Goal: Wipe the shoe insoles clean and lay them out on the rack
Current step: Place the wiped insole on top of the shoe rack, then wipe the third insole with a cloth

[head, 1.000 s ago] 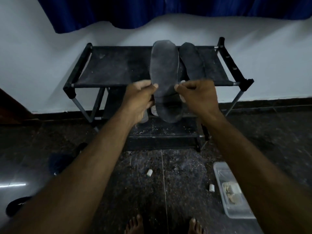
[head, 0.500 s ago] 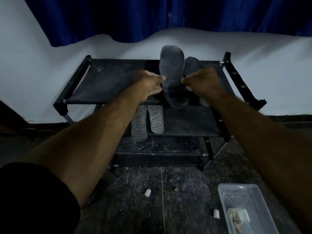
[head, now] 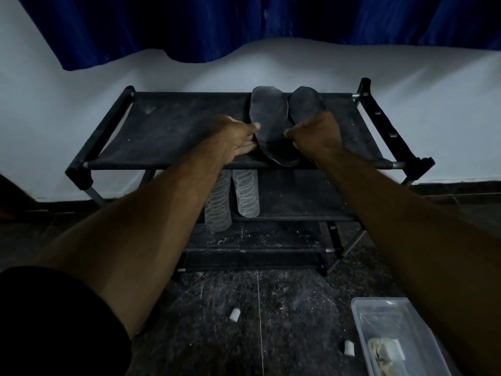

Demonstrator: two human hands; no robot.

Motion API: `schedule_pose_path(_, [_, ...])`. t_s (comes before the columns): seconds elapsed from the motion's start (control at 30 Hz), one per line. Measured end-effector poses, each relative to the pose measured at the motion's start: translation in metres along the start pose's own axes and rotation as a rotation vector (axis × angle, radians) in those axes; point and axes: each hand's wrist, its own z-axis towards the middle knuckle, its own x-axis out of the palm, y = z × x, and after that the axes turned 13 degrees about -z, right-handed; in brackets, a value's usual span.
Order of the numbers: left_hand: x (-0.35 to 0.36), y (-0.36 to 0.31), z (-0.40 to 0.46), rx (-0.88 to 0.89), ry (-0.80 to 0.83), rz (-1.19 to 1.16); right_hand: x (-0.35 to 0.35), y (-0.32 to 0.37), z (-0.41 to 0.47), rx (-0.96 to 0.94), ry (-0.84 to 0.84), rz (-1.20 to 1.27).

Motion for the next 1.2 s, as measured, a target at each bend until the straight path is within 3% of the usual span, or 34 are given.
schedule_pose_path(0.33, [-0.002,-0.002,0.003,-0.011,-0.004,0.028,0.003,0.0,0.003,-0.01,-0.023,-0.081])
schedule_pose_path(0.57, [-0.005,-0.006,-0.006,0.022,-0.014,0.023,-0.009,-0.004,-0.008,0.023,-0.043,0.193])
schedule_pose_path(0.87, [-0.044,0.015,-0.066,0.209,0.068,-0.163,-0.032,0.021,-0.072,-0.198,-0.125,0.468])
schedule_pose_path(1.0, [-0.065,0.051,-0.094,0.163,0.082,-0.225,-0.016,0.01,-0.123,-0.371,-0.019,0.458])
schedule_pose_path(1.2, [-0.083,0.107,-0.089,0.041,-0.023,-0.142,0.035,-0.03,-0.159,-0.407,0.165,0.237])
